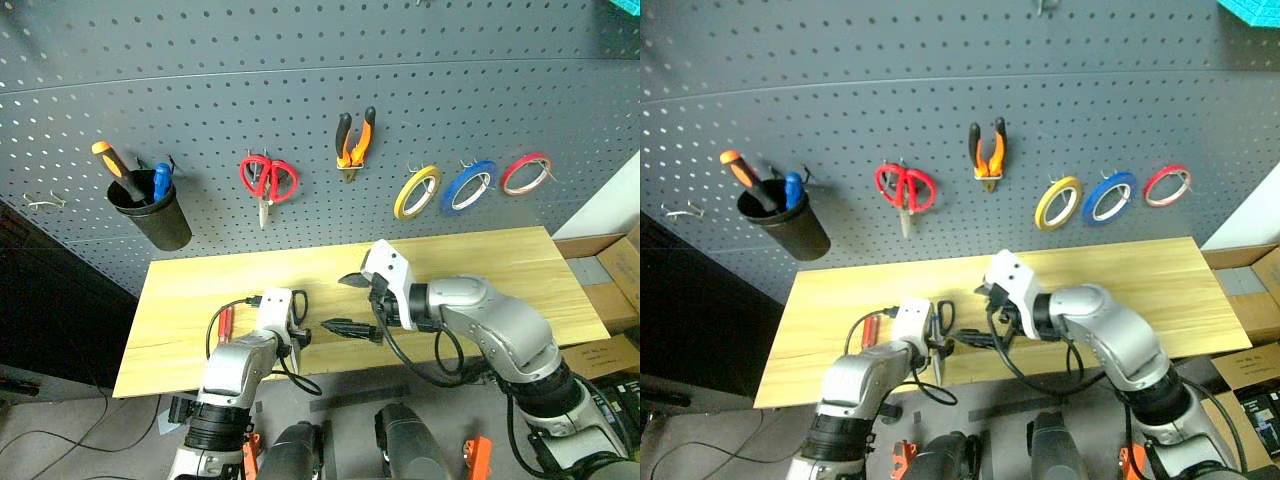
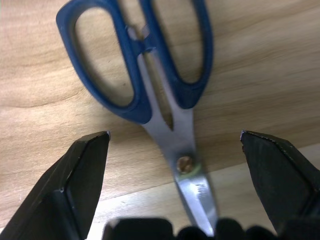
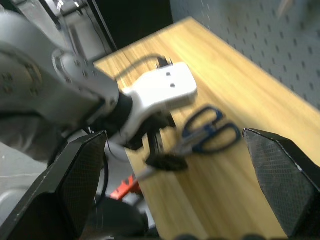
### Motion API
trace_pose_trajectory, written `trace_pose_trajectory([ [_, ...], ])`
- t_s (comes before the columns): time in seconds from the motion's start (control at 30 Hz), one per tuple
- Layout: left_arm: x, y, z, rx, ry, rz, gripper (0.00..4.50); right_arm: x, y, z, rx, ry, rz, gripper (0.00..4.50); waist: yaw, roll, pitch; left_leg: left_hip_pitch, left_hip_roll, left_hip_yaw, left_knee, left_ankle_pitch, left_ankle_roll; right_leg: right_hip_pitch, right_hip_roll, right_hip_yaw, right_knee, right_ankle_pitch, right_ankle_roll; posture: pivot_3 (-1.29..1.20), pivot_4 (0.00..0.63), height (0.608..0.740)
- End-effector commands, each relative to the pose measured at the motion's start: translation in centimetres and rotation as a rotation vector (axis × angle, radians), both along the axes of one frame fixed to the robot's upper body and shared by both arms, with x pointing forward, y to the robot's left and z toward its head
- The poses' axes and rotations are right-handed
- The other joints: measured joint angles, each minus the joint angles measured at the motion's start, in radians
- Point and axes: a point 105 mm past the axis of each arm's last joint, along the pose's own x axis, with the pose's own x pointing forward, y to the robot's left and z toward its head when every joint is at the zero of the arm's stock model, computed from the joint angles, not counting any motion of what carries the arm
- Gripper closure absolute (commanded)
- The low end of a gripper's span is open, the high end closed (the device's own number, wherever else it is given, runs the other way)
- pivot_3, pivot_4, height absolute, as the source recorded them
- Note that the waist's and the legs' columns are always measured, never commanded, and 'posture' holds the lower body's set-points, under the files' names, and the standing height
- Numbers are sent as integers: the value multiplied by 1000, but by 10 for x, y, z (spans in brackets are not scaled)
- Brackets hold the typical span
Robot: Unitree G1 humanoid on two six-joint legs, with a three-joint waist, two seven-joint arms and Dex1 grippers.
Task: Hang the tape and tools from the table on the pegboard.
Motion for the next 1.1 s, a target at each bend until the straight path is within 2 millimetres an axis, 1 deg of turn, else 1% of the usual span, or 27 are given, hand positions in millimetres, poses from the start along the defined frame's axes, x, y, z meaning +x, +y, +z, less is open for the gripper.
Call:
trace_pose_trajectory([
  [0.03,3,8,1,25,-6,45,0,5,-11,3,-25,-45,-40,15,0,-1,1,0,0,0,0,0,0,0,0,0,0,0,0,-249,224,740],
  [0.1,0,8,-2,13,6,59,0,11,-27,0,-64,-54,-82,15,3,-2,1,0,0,0,0,0,0,0,0,0,0,0,0,-250,224,740],
  [0.13,-1,7,-4,-1,15,66,183,14,-35,-1,-88,-64,-99,1,4,-3,2,0,0,0,0,0,0,1,-1,-1,-1,0,0,-254,224,740],
  [0.2,-3,6,-6,-22,27,77,621,16,-43,-1,-108,-75,-111,0,5,-3,2,0,-1,0,0,0,1,1,-1,-1,-2,0,0,-256,224,740],
  [0.27,-5,6,-8,-28,30,87,1233,16,-47,0,-111,-79,-117,0,4,-3,2,0,0,1,0,0,1,1,-1,-1,-2,0,0,-260,225,740],
  [0.33,-6,6,-9,-31,37,100,2044,16,-50,1,-113,-80,-121,0,5,-3,2,0,0,1,0,0,1,1,-1,-1,-2,0,0,-262,225,740],
  [0.5,-4,9,-13,-46,42,111,3812,15,-55,1,-121,-80,-135,0,5,-3,2,0,0,1,0,0,1,2,-1,-1,-3,0,0,-267,223,740],
  [0.67,0,13,-6,-136,1,104,3899,13,-59,2,-121,-80,-146,0,5,-3,2,1,0,0,0,0,1,3,-1,-2,-3,0,1,-269,221,740],
  [0.8,1,19,10,-255,-63,110,3929,14,-62,6,-116,-101,-160,0,4,-4,2,0,0,0,0,-1,1,2,-1,-2,-4,0,0,-268,223,740],
  [0.9,0,23,27,-294,-130,36,3979,16,-64,12,-104,-117,-173,0,4,-6,4,-1,0,0,0,-1,1,2,-1,-3,-4,0,0,-263,224,740],
  [0.97,-3,24,45,-359,-200,-26,4036,15,-65,20,-88,-140,-170,0,4,-6,4,-1,0,0,0,-1,1,2,-1,-3,-4,0,0,-263,224,740],
  [1.03,-7,25,62,-372,-281,-110,4075,14,-67,27,-70,-163,-170,0,4,-6,4,-1,0,0,-1,-1,1,2,-1,-3,-5,0,0,-254,223,740],
  [1.1,-16,26,85,-364,-385,-229,4246,16,-70,38,-44,-209,-188,0,5,-6,5,-1,1,0,-2,-1,1,2,-1,-3,-7,0,0,-250,223,740],
])
